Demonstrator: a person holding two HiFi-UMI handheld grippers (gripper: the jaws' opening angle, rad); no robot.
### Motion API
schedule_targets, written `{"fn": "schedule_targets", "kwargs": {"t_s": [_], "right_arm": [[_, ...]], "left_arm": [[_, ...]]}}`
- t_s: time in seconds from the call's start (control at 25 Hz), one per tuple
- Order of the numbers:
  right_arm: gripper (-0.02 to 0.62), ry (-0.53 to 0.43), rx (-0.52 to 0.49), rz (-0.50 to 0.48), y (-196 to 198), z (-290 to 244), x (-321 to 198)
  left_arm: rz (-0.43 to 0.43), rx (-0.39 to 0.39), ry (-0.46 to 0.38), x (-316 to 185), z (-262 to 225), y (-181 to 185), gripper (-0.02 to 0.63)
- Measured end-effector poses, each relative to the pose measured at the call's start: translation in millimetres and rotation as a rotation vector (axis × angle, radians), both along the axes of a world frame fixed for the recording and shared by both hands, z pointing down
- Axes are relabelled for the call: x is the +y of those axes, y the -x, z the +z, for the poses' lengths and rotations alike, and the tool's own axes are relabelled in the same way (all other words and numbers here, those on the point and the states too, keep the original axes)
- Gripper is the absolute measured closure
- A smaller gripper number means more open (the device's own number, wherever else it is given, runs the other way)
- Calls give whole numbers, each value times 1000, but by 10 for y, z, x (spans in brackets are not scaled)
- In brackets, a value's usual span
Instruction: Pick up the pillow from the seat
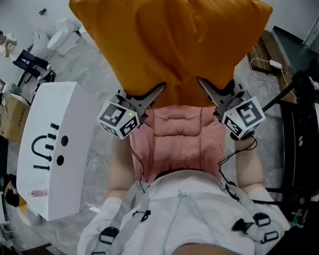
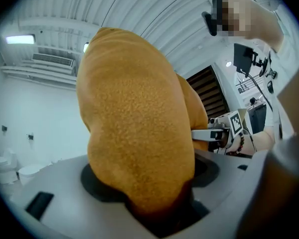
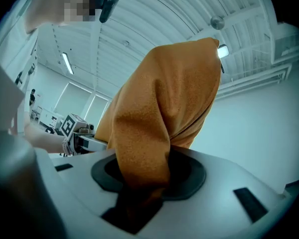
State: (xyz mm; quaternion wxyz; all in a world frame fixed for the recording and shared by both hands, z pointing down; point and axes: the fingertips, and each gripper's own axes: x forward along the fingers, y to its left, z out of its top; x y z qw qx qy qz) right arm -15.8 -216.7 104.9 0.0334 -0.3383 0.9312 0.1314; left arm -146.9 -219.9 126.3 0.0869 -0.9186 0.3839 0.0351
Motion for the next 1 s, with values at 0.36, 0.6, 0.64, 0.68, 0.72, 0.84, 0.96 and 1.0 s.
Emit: {"fn": "schedule_targets", "kwargs": {"t_s": [0.36,0.6,0.64,0.68,0.72,0.84,0.96,1.0], "right_arm": [[431,-58,18,33,-31,-208,13],[431,-51,16,37,-41,-193,22],[431,-49,19,39,-51,-186,24],[431,-48,22,41,-61,-177,26],[431,-46,26,42,-71,-166,28],[431,-40,34,41,-81,-136,28],[431,-36,32,38,-49,-131,34],[431,-35,31,38,-27,-133,35]], "left_arm": [[13,31,-33,12,-171,-30,276],[19,34,-24,15,-161,-40,276],[20,39,-20,18,-150,-50,275],[21,44,-15,21,-136,-61,275],[22,49,-10,24,-119,-72,275],[18,55,-1,31,-72,-83,275],[16,51,3,40,-65,-50,275],[16,49,3,41,-71,-26,275]]}}
